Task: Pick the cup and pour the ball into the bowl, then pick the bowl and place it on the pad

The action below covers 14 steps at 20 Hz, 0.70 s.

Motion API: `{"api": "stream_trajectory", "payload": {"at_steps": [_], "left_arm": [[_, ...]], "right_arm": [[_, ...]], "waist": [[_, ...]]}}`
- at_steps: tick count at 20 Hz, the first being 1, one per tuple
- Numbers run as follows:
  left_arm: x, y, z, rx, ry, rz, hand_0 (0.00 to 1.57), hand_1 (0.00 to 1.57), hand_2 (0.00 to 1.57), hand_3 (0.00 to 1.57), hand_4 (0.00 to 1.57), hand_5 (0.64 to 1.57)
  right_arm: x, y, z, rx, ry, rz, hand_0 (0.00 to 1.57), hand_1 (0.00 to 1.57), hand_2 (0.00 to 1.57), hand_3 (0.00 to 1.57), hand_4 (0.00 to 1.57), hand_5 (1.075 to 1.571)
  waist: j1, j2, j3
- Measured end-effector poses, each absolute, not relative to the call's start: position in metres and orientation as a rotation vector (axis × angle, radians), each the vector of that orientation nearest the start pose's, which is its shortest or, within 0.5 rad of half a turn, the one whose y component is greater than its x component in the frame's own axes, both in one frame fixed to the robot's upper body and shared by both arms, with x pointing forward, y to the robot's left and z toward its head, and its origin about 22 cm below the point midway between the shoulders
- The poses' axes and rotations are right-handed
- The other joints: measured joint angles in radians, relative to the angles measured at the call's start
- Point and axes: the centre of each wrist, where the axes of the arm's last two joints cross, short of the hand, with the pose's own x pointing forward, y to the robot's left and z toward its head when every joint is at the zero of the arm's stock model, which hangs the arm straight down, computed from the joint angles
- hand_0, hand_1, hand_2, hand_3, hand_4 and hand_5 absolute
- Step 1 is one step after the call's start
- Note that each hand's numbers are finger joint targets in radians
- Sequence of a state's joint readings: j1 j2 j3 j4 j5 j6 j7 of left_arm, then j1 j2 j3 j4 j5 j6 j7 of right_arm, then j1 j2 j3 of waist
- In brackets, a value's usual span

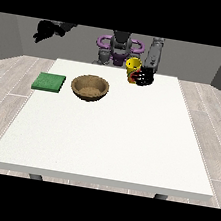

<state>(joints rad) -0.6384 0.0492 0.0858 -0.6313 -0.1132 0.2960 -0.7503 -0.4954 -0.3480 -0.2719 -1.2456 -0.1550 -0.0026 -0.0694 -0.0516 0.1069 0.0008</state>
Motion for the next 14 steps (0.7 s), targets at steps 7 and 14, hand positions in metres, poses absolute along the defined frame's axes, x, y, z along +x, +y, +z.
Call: {"api": "stream_trajectory", "payload": {"at_steps": [7,14], "left_arm": [[0.393,0.172,-0.004,0.412,-2.009,-0.291,1.36,1.36,1.57,1.57,1.32,1.212],[0.411,0.169,0.017,0.713,-1.99,-0.511,1.48,1.48,1.57,1.57,1.52,1.23]], "right_arm": [[0.353,-0.348,0.116,-0.187,-1.879,-0.031,0.0,0.0,0.33,0.66,0.54,1.569],[0.362,-0.341,0.127,-0.147,-1.923,0.005,0.0,0.0,0.34,0.68,0.54,1.568]], "waist": [[-0.042,0.026,-0.0002],[-0.1,0.071,0.0004]]}}
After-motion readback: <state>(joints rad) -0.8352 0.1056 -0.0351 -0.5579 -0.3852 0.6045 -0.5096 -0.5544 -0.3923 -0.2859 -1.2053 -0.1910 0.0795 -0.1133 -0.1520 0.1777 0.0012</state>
